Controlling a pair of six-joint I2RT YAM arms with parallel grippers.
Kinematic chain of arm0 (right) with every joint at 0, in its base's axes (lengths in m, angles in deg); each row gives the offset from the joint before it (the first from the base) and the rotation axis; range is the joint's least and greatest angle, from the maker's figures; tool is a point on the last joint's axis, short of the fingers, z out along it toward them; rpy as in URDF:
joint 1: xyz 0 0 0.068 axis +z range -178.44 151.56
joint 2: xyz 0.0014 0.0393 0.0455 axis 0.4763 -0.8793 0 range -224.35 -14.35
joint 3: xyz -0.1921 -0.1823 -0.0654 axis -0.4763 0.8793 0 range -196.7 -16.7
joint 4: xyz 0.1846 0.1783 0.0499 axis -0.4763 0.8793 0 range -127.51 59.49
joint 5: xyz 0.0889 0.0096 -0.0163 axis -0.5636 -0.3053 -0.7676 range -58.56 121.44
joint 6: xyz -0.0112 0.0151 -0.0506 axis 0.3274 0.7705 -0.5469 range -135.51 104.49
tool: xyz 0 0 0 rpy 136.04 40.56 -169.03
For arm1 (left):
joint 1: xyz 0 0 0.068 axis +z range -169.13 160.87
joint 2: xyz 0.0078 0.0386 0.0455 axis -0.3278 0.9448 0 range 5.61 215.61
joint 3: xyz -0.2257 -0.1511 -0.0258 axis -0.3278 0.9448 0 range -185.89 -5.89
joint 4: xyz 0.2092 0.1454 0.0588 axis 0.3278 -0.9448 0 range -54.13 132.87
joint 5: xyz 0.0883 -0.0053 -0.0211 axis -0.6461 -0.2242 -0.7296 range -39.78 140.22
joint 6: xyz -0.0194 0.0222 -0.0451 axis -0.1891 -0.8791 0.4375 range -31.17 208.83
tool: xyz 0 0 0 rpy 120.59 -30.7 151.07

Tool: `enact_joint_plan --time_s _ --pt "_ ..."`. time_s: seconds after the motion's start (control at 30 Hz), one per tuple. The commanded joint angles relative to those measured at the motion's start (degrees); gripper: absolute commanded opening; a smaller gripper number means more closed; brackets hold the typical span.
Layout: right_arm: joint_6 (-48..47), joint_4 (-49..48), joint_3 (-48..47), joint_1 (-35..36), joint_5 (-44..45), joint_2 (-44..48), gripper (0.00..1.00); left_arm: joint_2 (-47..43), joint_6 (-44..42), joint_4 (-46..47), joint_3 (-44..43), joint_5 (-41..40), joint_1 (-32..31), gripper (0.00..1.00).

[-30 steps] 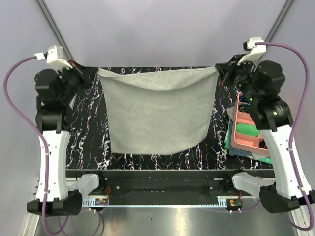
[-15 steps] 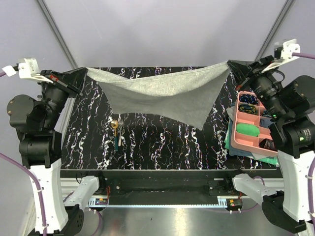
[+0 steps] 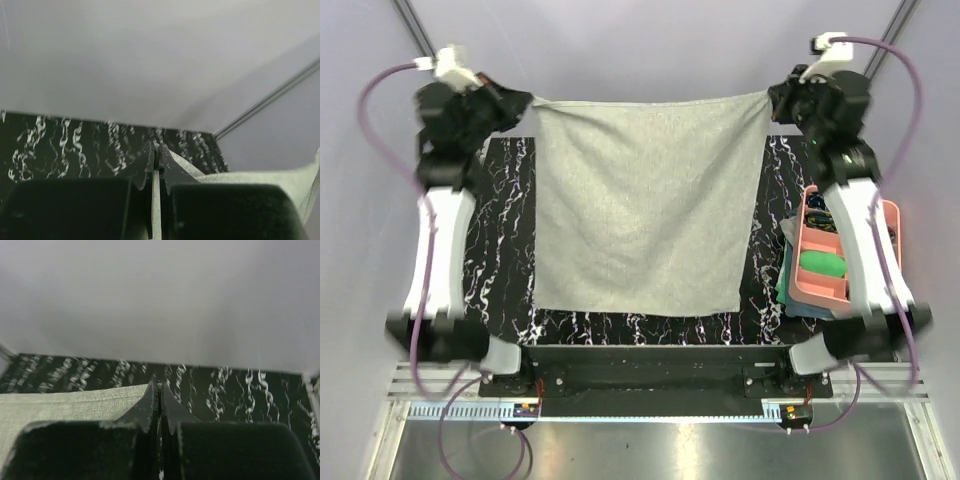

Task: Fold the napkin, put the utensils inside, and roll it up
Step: Flatten the napkin out

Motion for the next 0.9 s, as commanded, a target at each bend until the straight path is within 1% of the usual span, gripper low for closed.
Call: enact_joint_plan --time_s 0.0,0.03,0.07,0.1,0.13,0.17,0.2,0.23,0.27,0.3,0.37,0.4,0.43,0.5,0.53,0.6,0.63,0.67,0.7,0.73,0.77,0.8,0.83,0.87 --pt "1.7 -8.8 1.0 -4.9 -3.5 -16.1 0.0 18.4 0.3 6.5 -2.6 2.0 0.0 0.0" --pt "1.7 -9.9 0.2 -5.0 -3.5 -19.0 0.0 24.5 1.1 8.5 -3.6 1.9 -0.2 0.01" --pt "1.7 -11.0 -1.9 -5.2 -3.4 -25.5 0.0 27.8 1.5 9.7 -4.9 2.2 -0.1 0.04" --pt "2.2 -11.8 -3.8 -5.5 -3.5 -29.1 0.0 31.3 1.7 10.1 -9.1 2.4 -0.1 0.11" --pt "2.4 -11.8 -6.0 -5.8 -3.5 -32.7 0.0 37.6 1.8 10.1 -11.4 3.4 -0.1 0.35" --pt "2.9 -11.8 -10.7 -6.2 -4.3 -39.9 0.11 40.4 1.9 10.1 -13.6 3.6 -0.3 0.48" --pt "4.3 -11.3 -13.3 -6.4 -7.5 -43.3 0.3 43.0 1.9 9.7 -17.4 3.6 -0.3 0.56" --pt "4.5 -10.6 -16.1 -6.9 -9.8 -46.5 0.49 46.7 1.6 9.7 -19.1 3.9 -0.6 0.62" --pt "4.8 -9.5 -21.5 -7.0 -12.2 -51.7 0.61 48.2 1.4 9.6 -20.3 3.9 -1.0 0.73" --pt "5.1 -6.2 -24.5 -7.0 -14.9 -54.0 0.73 49.2 1.0 9.4 -21.9 3.9 -1.3 0.79" --pt "6.0 -3.2 -29.5 -7.0 -17.9 -57.0 0.77 49.9 -0.8 9.3 -22.2 3.9 -2.1 0.88" --pt "6.4 -3.3 -29.4 -7.0 -18.7 -56.8 0.78 49.6 -1.5 9.2 -21.3 3.4 -2.1 0.89" --pt "6.7 -3.3 -27.9 -7.0 -19.0 -56.2 0.78 48.4 -3.1 9.4 -20.7 2.8 -3.4 0.9" --pt "6.8 -3.4 -25.1 -6.8 -19.4 -52.6 0.78 46.5 -4.3 9.9 -18.0 1.9 -4.1 0.91" --pt "6.8 -3.4 -20.8 -6.7 -19.5 -50.8 0.78 44.2 -5.4 10.1 -16.9 1.1 -4.8 0.92" --pt "7.0 -4.5 -15.5 -6.2 -19.5 -44.7 0.78 40.1 -6.1 10.5 -13.2 -0.4 -5.5 0.92" --pt "6.9 -5.0 -9.2 -5.6 -19.5 -42.4 0.78 38.7 -6.5 10.5 -12.0 -0.7 -6.1 0.93" --pt "6.7 -6.3 -6.1 -4.9 -19.4 -37.5 0.78 37.1 -6.5 10.4 -10.7 -1.0 -6.2 0.93" --pt "6.2 -6.8 -2.9 -3.4 -18.5 -35.0 0.79 35.6 -6.3 10.1 -8.2 -1.2 -6.3 0.93" --pt "6.1 -7.1 3.1 -2.1 -18.0 -30.5 0.79 32.1 -5.5 9.7 -6.9 -2.0 -6.2 0.93" --pt "6.0 -7.5 5.8 -1.0 -17.7 -28.3 0.79 30.3 -5.2 7.6 -5.7 -2.9 -6.2 0.94" --pt "5.9 -7.6 8.4 1.9 -17.0 -26.4 0.79 28.5 -5.0 6.4 -3.6 -3.9 -6.1 0.95" --pt "6.0 -7.6 12.9 3.5 -16.3 -22.9 0.79 24.7 -5.1 5.6 -2.4 -4.8 -5.9 0.95" --pt "5.9 -7.6 15.1 5.2 -15.9 -21.3 0.79 22.7 -5.5 3.6 -0.9 -5.2 -5.8 0.96"
